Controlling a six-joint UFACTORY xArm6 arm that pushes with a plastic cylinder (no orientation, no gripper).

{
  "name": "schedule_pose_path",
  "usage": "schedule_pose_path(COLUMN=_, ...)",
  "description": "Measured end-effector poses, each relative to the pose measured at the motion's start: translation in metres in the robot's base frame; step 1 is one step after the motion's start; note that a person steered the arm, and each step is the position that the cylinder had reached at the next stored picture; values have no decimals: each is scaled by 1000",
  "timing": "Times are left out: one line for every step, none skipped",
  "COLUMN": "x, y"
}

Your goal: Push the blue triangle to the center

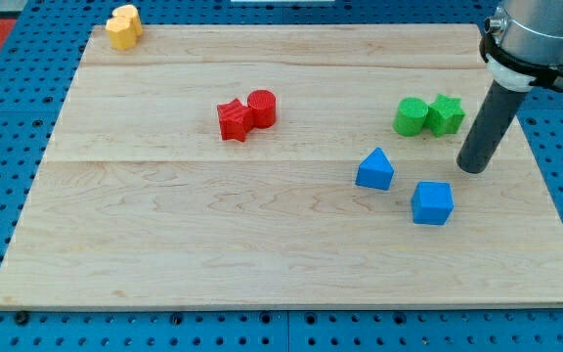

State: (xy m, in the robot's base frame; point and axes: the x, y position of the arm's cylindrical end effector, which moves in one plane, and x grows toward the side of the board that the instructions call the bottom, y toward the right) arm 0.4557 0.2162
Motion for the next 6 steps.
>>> schedule_pose_path(x=0, y=3)
schedule_pose_path(x=0, y=3)
schedule_pose_path(x=0, y=6)
schedule_pose_path(x=0, y=11)
schedule_pose_path(x=-8, y=9)
schedule_pose_path(x=1, y=-39)
